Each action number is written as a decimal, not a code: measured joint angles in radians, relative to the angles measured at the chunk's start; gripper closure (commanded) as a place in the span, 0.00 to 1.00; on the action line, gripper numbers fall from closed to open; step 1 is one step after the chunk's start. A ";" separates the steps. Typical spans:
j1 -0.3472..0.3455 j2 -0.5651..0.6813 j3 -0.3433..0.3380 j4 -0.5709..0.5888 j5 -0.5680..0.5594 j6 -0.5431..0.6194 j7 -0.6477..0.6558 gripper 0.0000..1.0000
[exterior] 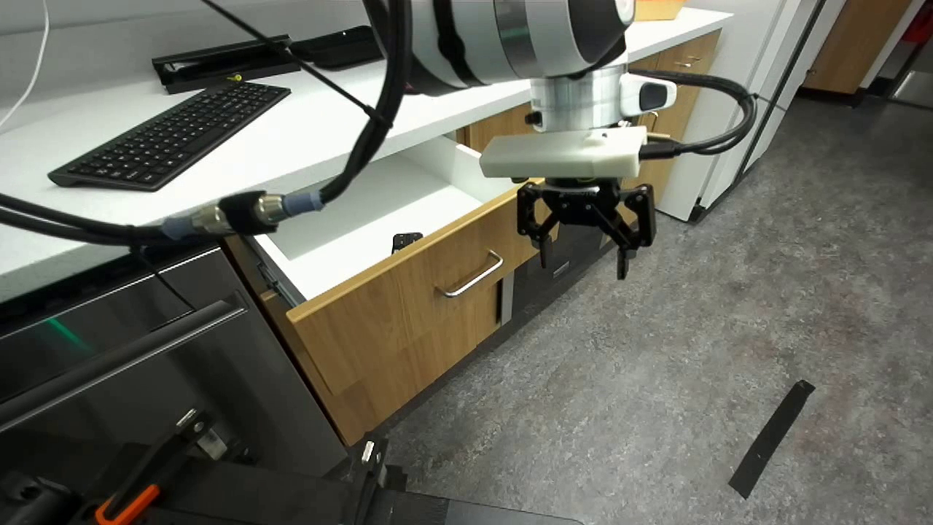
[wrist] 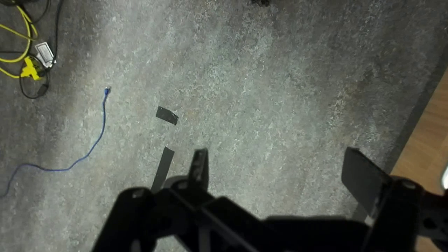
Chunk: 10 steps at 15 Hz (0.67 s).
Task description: Close the drawer
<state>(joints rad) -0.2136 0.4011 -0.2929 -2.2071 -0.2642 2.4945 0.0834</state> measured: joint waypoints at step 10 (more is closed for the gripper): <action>0.000 0.368 0.074 0.369 0.162 -0.068 0.082 0.00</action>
<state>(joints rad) -0.2133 0.7693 -0.2192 -1.8379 -0.1025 2.4270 0.1654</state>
